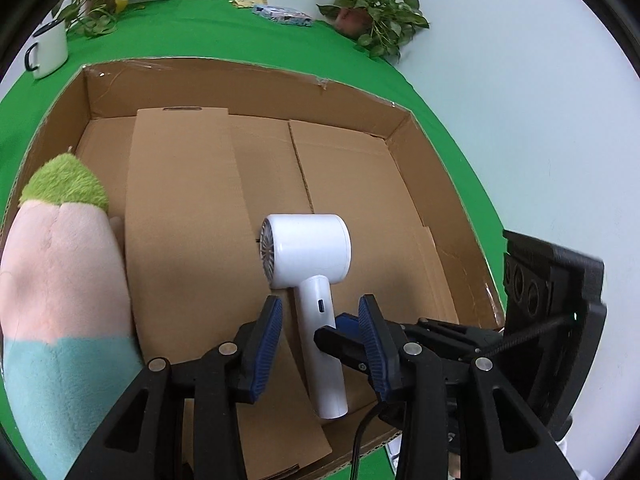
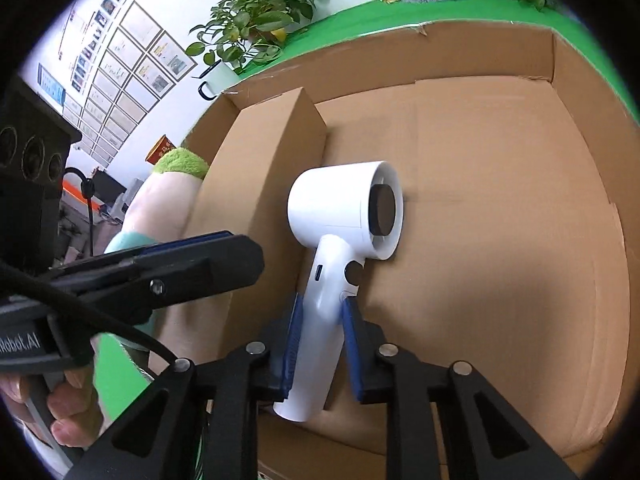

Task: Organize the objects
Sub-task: 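Lower the hair dryer into the box beside the long brown box, then open both tools and withdraw them from the hair dryer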

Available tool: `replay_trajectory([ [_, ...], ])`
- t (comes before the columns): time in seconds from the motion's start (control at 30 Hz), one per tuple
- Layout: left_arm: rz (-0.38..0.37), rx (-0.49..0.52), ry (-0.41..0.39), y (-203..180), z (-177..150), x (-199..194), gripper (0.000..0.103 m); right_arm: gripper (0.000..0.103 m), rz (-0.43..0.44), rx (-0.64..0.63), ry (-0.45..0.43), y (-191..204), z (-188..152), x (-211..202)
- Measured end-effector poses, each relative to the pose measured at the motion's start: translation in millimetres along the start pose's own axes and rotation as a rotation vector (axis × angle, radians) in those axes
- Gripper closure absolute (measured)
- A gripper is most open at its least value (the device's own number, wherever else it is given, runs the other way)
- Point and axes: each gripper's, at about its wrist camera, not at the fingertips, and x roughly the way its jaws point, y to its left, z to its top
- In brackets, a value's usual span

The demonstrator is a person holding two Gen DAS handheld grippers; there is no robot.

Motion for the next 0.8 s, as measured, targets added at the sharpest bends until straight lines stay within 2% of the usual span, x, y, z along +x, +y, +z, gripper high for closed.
replay_trajectory([
  [0.1, -0.004, -0.010, -0.002, 4, -1, -3, 0.065, 0.084, 0.031, -0.016, 0.009, 4, -2, 2],
  [0.33, -0.014, -0.010, -0.021, 8, -3, -13, 0.065, 0.084, 0.023, -0.094, 0.016, 13, 0, 4],
  [0.47, 0.000, 0.016, -0.056, 0, -5, -23, 0.065, 0.084, 0.005, -0.125, 0.015, 21, 10, 12],
  [0.53, 0.018, 0.039, -0.089, -7, -6, -33, 0.065, 0.082, -0.033, -0.142, 0.005, 26, 9, 10],
  [0.6, 0.050, 0.065, -0.134, -13, -10, -45, 0.065, 0.071, -0.049, -0.161, -0.027, 30, 3, -1],
  [0.63, 0.067, 0.077, -0.156, -16, -12, -52, 0.063, 0.049, -0.041, -0.174, -0.051, 32, -1, -8],
  [0.67, 0.095, 0.094, -0.192, -21, -16, -61, 0.061, 0.023, -0.045, -0.192, -0.087, 33, -6, -18],
  [0.7, 0.118, 0.113, -0.228, -26, -20, -69, 0.054, 0.016, -0.073, -0.214, -0.135, 36, -14, -30],
  [0.77, 0.163, 0.149, -0.308, -32, -32, -90, 0.042, 0.016, -0.160, -0.245, -0.218, 40, -31, -52],
  [0.8, 0.196, 0.173, -0.371, -39, -42, -102, 0.030, 0.016, -0.207, -0.246, -0.253, 42, -41, -62],
])
